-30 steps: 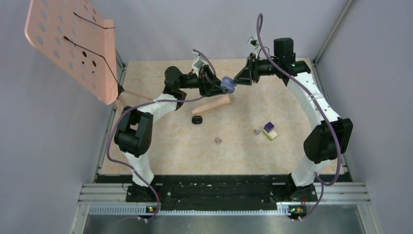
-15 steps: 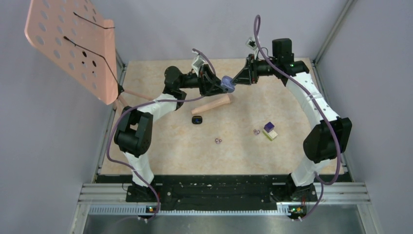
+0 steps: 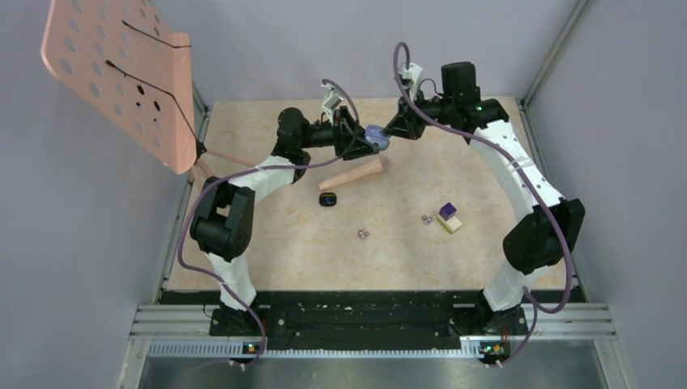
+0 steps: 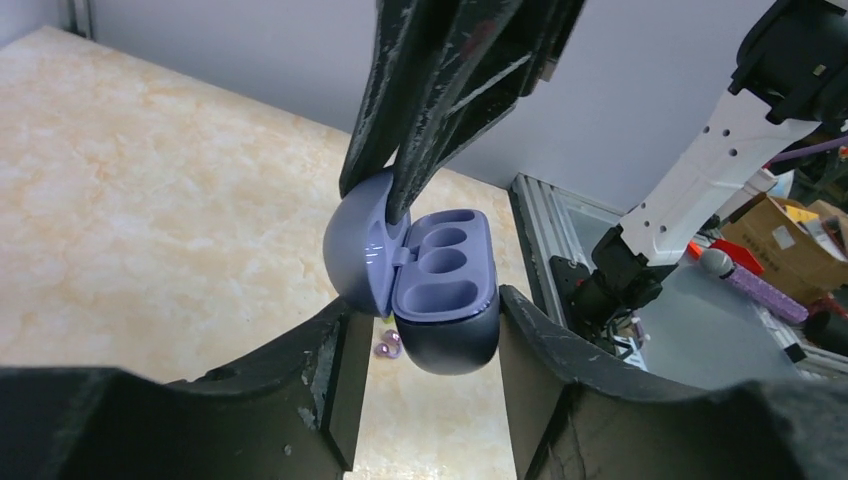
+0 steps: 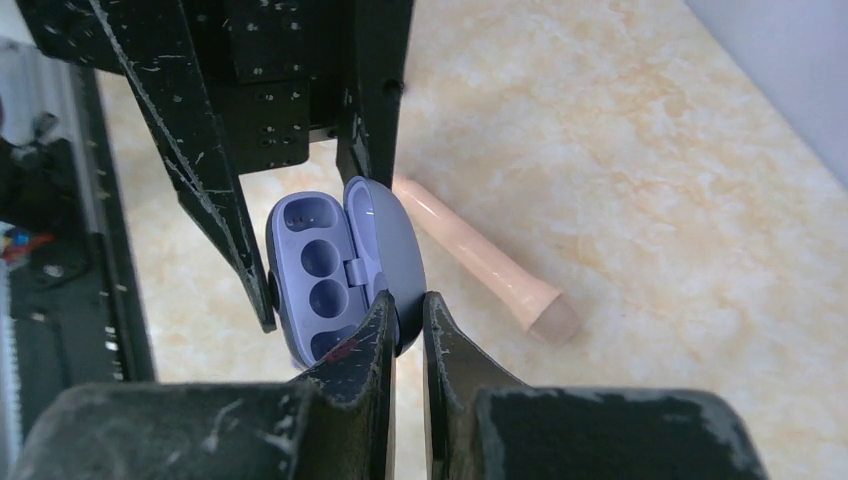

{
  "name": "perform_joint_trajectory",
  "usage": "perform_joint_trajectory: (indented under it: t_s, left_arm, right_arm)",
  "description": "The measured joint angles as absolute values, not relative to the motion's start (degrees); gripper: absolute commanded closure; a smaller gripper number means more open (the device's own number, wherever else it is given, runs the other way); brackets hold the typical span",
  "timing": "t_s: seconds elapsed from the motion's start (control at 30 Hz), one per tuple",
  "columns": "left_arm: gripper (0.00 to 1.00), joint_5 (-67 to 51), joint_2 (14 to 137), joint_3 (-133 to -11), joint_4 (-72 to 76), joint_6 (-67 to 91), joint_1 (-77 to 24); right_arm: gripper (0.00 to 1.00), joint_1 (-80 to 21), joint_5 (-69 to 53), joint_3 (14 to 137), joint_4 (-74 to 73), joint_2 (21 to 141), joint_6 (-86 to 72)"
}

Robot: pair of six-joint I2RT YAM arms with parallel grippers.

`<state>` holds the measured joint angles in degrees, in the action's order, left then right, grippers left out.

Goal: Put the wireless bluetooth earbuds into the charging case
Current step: Adjust the charging case.

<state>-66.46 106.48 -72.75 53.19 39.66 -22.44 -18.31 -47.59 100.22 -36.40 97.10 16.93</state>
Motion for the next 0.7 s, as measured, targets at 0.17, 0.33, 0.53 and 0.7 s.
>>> perform_joint_trajectory:
  t_s: [0.17,0.33,0.53,0.7]
  left_arm:
    - [0.43,-66.17,106.48,-72.73,50.0,38.52,-22.44]
    - [0.43,-65.87,106.48,-72.75,49.56,38.46,-22.55]
    - [0.56,-65.69,106.48,-72.75,49.45,39.31,-22.61]
    - [0.79,-66.28,106.5,-72.75,50.3,40.6,-22.65]
  right_arm:
    - [1.0,-21.69,-40.49,100.03,-37.3,94.94,24.64]
    - [1.0,-22.92,-36.71,97.91,-36.23,92.16,28.21]
    - [1.0,-23.73,-34.17,95.57,-34.26,90.76,30.81]
    - [1.0,-24.38,-32.03,94.11,-32.69,89.84,32.56]
